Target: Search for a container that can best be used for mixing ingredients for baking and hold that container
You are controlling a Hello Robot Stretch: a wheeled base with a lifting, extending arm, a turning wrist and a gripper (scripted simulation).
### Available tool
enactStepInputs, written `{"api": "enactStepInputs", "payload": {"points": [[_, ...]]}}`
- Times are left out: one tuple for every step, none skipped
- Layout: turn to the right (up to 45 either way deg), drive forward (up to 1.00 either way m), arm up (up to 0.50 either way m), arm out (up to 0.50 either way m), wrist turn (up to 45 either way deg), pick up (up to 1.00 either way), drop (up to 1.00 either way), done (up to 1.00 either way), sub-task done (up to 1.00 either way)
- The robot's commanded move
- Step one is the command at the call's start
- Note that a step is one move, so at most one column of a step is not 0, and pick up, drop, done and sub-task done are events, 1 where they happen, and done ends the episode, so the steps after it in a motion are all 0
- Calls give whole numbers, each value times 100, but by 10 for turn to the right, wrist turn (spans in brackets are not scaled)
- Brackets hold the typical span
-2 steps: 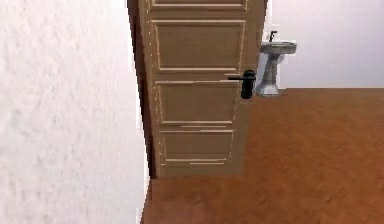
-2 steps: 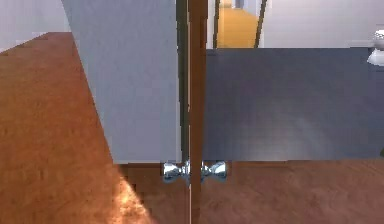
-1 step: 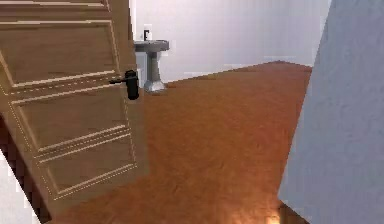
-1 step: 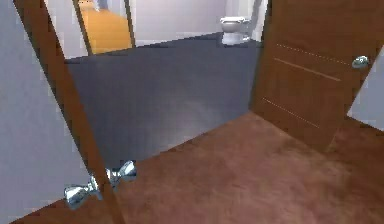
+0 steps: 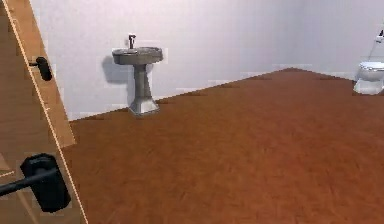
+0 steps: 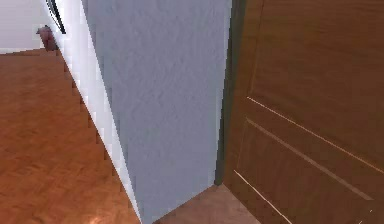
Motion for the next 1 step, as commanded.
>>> {"api": "enactStepInputs", "payload": {"points": [[60,0,0,0,0,0,0,0,0]]}}
